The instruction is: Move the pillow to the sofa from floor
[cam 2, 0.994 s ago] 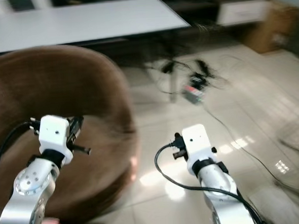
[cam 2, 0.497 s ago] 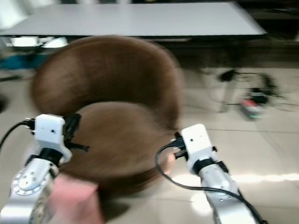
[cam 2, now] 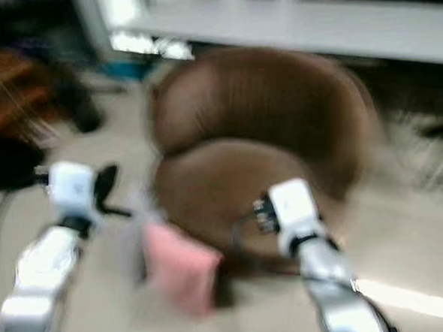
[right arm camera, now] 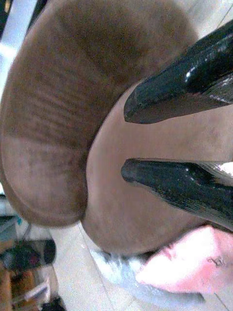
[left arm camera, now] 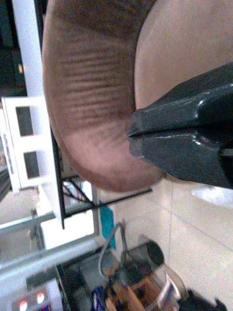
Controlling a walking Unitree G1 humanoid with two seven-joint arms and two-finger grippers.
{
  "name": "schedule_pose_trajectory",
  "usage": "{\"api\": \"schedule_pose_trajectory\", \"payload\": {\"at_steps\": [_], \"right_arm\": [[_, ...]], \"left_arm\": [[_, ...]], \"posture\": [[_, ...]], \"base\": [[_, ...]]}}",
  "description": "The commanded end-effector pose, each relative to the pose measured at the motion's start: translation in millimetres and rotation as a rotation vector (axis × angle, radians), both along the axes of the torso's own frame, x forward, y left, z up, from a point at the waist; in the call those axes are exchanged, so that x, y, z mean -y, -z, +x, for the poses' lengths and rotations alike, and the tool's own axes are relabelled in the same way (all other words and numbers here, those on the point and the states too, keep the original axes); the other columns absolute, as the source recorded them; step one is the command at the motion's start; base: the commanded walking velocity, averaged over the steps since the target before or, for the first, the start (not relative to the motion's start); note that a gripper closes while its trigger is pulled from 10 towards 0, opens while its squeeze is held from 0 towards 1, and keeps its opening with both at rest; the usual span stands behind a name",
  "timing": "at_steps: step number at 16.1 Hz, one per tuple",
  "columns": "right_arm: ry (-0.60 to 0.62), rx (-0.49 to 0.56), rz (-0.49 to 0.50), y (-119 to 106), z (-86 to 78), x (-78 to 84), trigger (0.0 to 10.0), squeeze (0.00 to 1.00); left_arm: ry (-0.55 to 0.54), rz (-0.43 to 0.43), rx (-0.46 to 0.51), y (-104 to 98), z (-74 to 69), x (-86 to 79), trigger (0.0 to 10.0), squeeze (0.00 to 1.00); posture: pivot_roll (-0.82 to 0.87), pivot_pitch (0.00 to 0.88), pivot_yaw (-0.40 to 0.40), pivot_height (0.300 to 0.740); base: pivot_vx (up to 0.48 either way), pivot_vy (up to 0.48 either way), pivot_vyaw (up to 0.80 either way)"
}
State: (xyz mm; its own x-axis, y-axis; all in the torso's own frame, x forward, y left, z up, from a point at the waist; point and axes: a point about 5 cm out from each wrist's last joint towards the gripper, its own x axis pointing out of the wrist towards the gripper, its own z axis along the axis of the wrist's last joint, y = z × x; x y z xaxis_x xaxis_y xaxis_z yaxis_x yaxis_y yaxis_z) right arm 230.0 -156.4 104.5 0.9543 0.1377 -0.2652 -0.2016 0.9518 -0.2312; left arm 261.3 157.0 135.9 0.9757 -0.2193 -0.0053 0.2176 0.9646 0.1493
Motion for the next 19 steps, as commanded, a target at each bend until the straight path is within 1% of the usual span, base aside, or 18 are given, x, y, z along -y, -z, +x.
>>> {"api": "schedule_pose_trajectory", "payload": {"at_steps": [1,2,3,5,19], "right_arm": [[-0.013,0.026,0.014,-5.5,1.8,-5.0,10.0,0.0],[-0.002,0.041,0.023,-6.9,2.3,-4.3,10.0,0.0],[0.016,0.033,0.041,-6.5,2.9,-3.4,10.0,0.0],[0.015,0.034,0.031,-7.3,4.4,-3.1,10.0,0.0],[0.029,0.032,0.024,-6.7,6.6,-0.6,10.0,0.0]], "left_arm": [[-0.036,0.022,0.004,-1.5,-0.5,-9.2,10.0,0.0],[-0.039,0.02,0.004,-2.0,0.3,-9.4,10.0,0.0],[-0.046,0.04,-0.001,-1.8,1.4,-10.6,10.0,0.0],[-0.045,0.029,0.011,-3.3,3.4,-10.6,10.0,0.0],[-0.029,0.009,-0.003,-1.5,4.2,-7.0,10.0,0.0]], "posture": [[-0.07,0.018,0.027,0.74],[-0.07,0.018,0.027,0.74],[-0.07,0.018,0.028,0.74],[-0.07,0.019,0.03,0.74],[-0.07,0.02,0.027,0.74]], "base": [[0.0,0.0,0.8],[0.0,0.0,0.54],[0.0,0.0,0.0],[0.122,0.0,0.0],[0.296,0.0,0.0]]}}
